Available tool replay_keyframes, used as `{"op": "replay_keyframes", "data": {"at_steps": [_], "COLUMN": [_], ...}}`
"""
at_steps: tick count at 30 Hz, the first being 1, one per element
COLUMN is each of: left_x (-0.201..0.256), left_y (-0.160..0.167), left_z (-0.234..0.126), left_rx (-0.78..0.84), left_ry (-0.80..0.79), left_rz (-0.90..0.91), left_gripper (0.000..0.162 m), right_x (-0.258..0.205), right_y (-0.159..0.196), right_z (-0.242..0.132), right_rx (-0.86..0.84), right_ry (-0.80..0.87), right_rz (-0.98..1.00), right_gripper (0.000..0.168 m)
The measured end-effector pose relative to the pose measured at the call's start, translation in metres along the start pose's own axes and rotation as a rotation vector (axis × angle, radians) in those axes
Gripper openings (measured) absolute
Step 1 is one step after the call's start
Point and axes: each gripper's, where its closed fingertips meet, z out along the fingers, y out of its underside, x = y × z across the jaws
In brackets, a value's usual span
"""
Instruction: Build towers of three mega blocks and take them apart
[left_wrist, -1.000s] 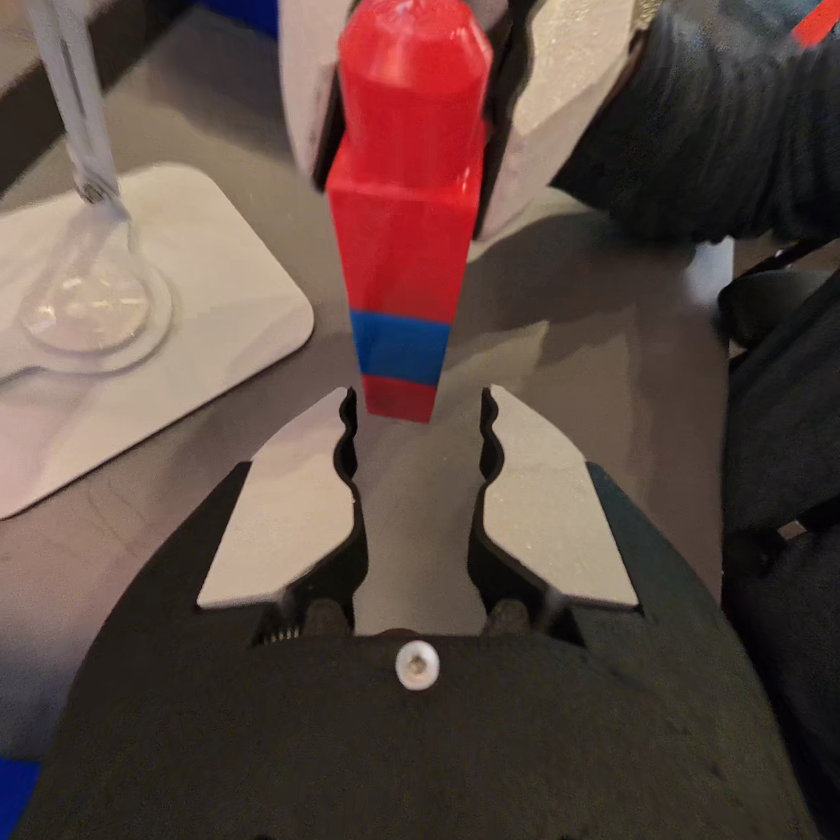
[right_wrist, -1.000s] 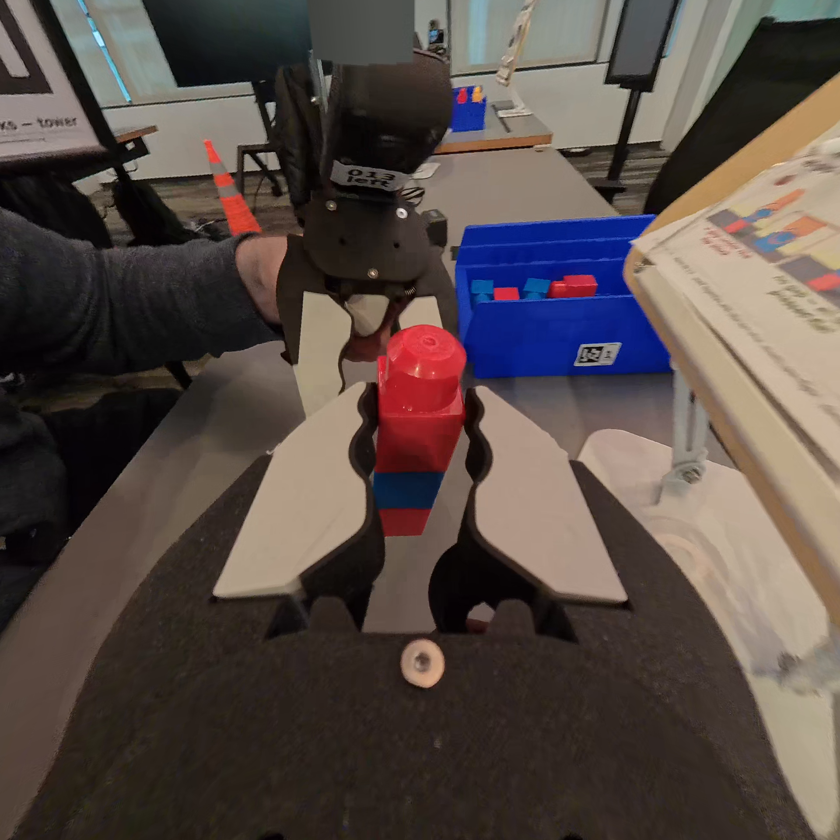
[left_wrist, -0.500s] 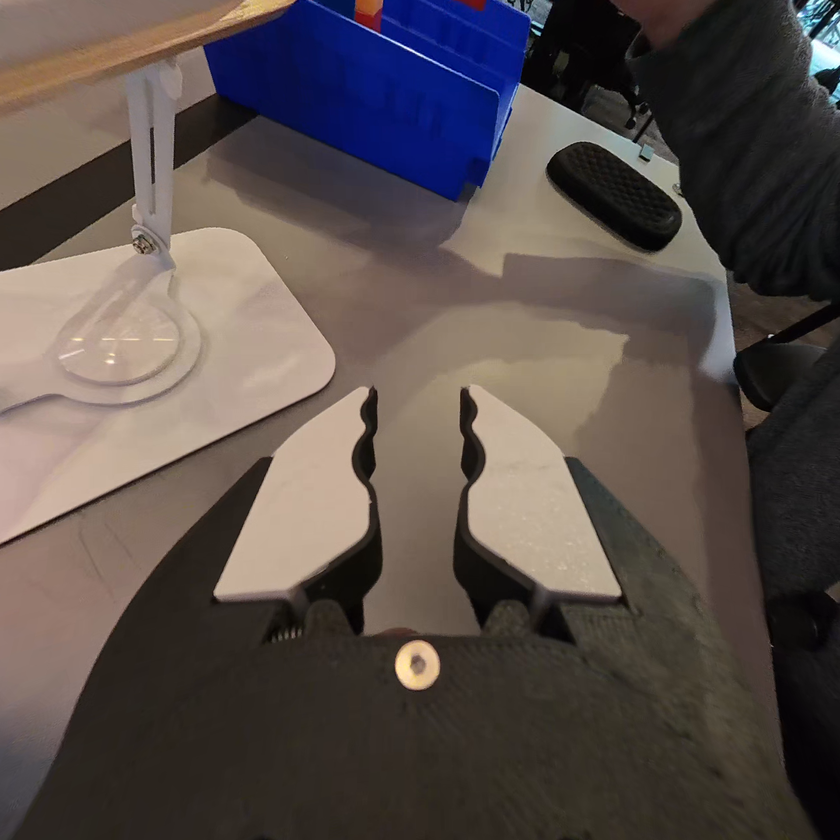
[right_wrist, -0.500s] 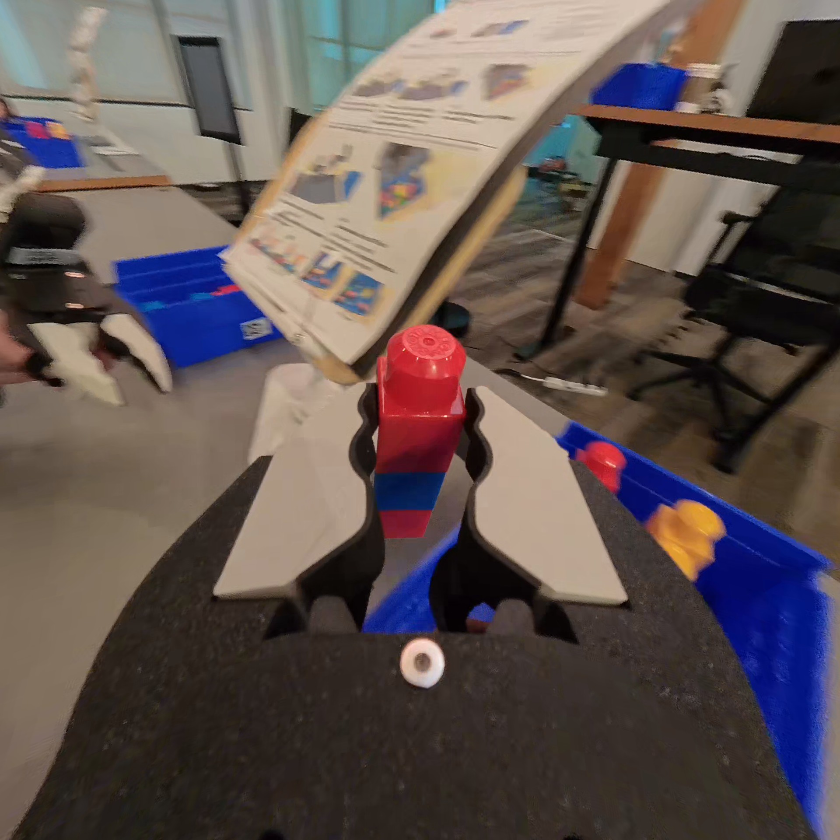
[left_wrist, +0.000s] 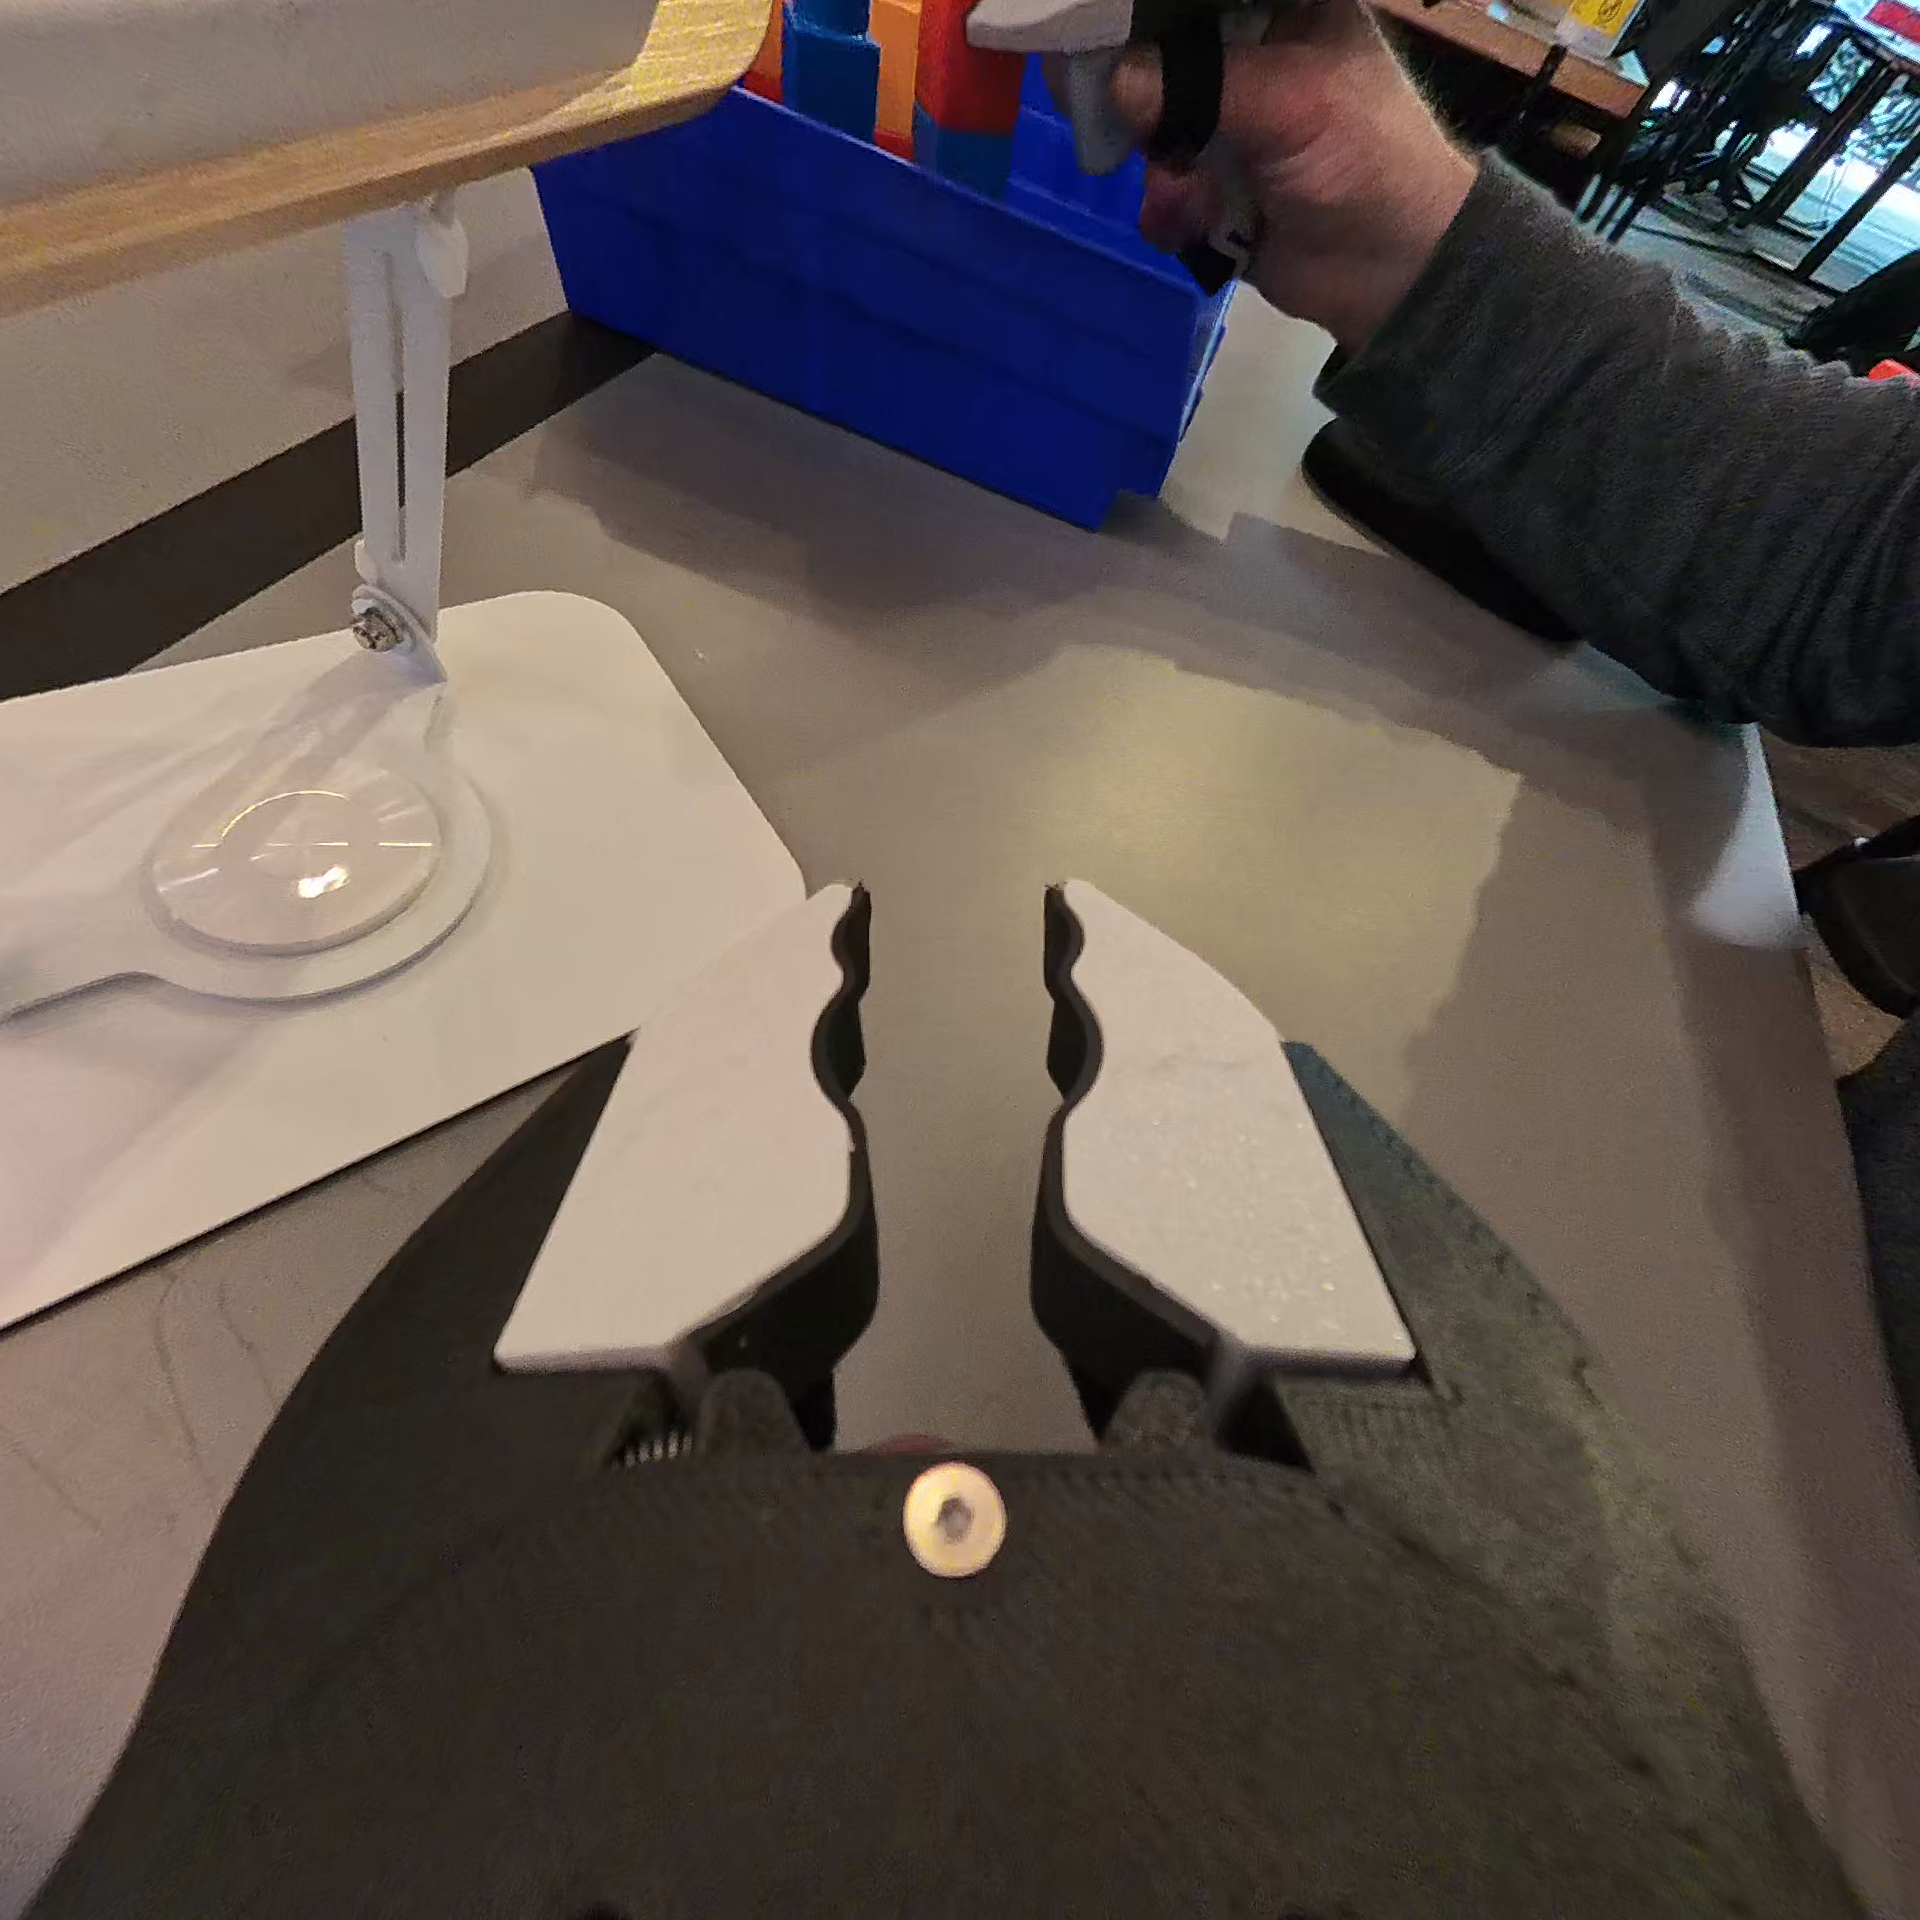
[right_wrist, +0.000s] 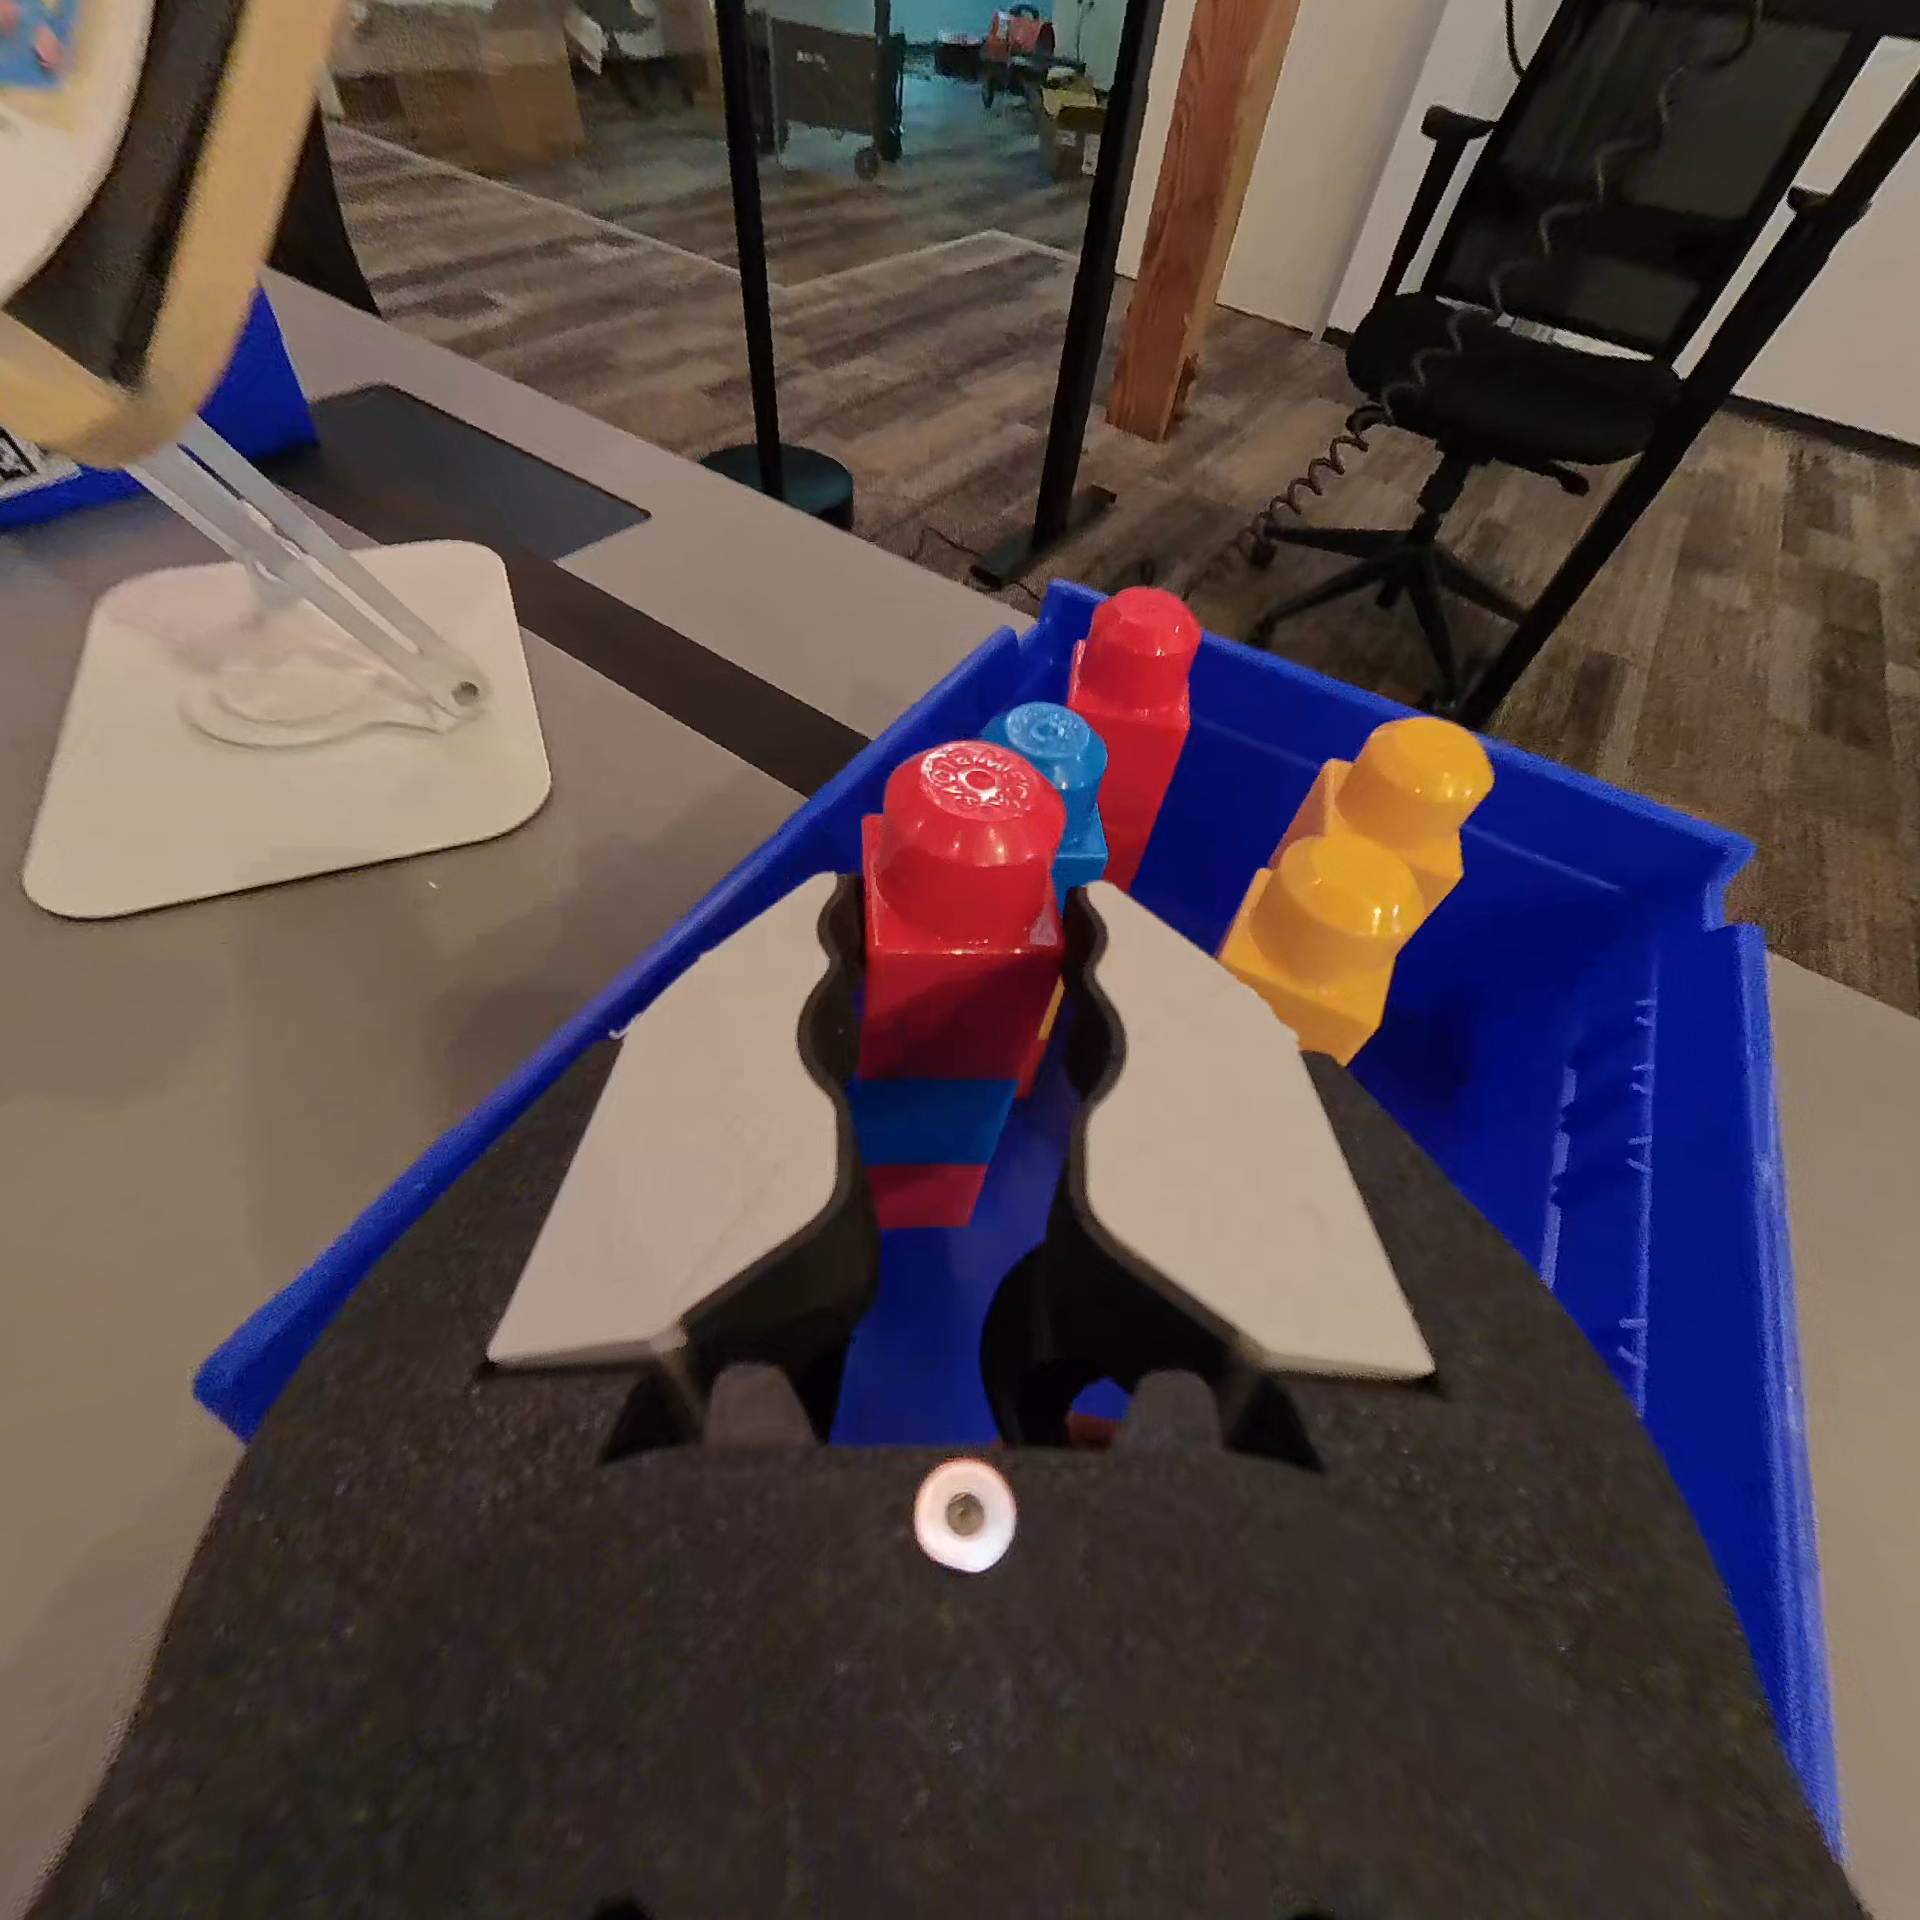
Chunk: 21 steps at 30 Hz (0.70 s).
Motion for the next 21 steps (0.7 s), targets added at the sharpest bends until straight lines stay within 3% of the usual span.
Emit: {"op": "replay_keyframes", "data": {"at_steps": [16, 21], "left_x": [-0.006, -0.006], "left_y": [0.008, 0.008], "left_z": [-0.004, -0.003], "left_rx": [0.001, 0.002], "left_ry": [-0.012, -0.015], "left_rz": [-0.006, -0.005], "left_gripper": [0.03, 0.031], "right_x": [-0.005, -0.007], "right_y": [0.029, 0.033], "right_z": [0.008, 0.003], "right_rx": [-0.16, -0.189], "right_ry": [0.008, 0.022], "right_rz": [0.016, -0.008], "right_gripper": [0.037, 0.045]}}
